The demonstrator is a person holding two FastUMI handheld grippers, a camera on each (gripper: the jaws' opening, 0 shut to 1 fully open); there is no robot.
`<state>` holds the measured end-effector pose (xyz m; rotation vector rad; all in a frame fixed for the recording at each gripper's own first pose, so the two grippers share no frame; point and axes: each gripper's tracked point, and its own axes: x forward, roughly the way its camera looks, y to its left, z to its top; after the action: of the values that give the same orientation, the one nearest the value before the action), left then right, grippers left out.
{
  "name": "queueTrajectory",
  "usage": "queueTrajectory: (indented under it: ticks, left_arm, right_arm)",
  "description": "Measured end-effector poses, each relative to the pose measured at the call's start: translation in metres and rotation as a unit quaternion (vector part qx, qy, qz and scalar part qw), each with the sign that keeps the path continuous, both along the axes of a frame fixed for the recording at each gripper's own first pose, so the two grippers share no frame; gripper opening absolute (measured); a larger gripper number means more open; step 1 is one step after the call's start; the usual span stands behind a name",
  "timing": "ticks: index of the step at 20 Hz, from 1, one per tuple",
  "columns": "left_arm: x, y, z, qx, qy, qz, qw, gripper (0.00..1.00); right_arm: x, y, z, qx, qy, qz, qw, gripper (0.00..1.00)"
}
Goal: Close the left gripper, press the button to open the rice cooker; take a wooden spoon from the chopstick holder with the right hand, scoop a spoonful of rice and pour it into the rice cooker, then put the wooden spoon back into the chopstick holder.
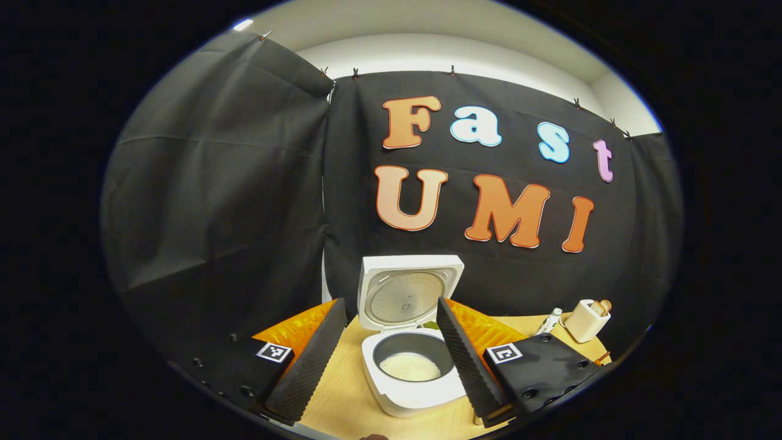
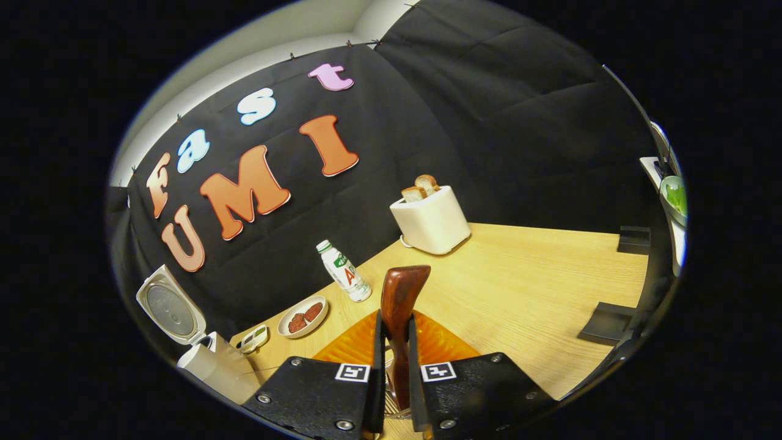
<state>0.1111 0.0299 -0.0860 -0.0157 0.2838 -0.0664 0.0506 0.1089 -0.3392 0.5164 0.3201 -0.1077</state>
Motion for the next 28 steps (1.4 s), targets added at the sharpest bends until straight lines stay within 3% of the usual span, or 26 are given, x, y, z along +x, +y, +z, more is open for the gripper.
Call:
queueTrajectory:
  ticks: [2,3,4,5,6,7,8,12,18,22,28]
  left_arm:
    - [0.0,-0.004,-0.003,-0.004,0.003,-0.004,1.0,1.0]
    - [0.001,-0.005,-0.004,-0.006,0.004,-0.006,1.0,1.0]
    - [0.001,-0.008,-0.006,-0.008,0.006,-0.01,1.0,1.0]
    - [0.002,-0.01,-0.006,-0.01,0.007,-0.013,1.0,1.0]
    - [0.002,-0.012,-0.007,-0.013,0.008,-0.016,1.0,1.0]
    - [0.004,-0.014,-0.006,-0.013,0.009,-0.018,1.0,1.0]
    - [0.005,-0.014,-0.006,-0.014,0.008,-0.019,1.0,1.0]
    - [0.013,-0.017,-0.001,-0.011,0.008,-0.024,1.0,1.0]
    - [0.034,-0.021,0.018,-0.008,-0.001,-0.025,1.0,1.0]
    - [0.066,-0.031,0.035,0.002,-0.001,-0.029,1.0,1.0]
    - [0.137,-0.054,0.058,0.003,0.019,-0.038,0.999,1.0]
  right_arm:
    - [-0.003,0.0,-0.004,-0.006,0.021,0.001,1.0,0.25]
    - [-0.004,-0.004,-0.001,-0.013,0.025,-0.001,1.0,0.4]
    - [-0.004,-0.008,0.001,-0.022,0.029,-0.003,0.999,0.36]
    - [-0.005,-0.013,0.005,-0.034,0.036,-0.008,0.999,0.59]
    - [-0.005,-0.02,0.009,-0.051,0.047,-0.012,0.998,0.65]
    - [-0.007,-0.025,0.016,-0.069,0.049,-0.015,0.996,0.9]
    - [-0.008,-0.03,0.025,-0.087,0.049,-0.015,0.995,0.95]
    - [-0.008,-0.037,0.081,-0.147,0.038,0.001,0.988,0.94]
    - [0.008,-0.015,0.177,-0.215,-0.009,0.057,0.975,0.95]
    - [0.014,0.01,0.221,-0.221,-0.047,0.091,0.97,0.95]
    - [0.017,0.037,0.242,-0.221,-0.071,0.127,0.964,0.95]
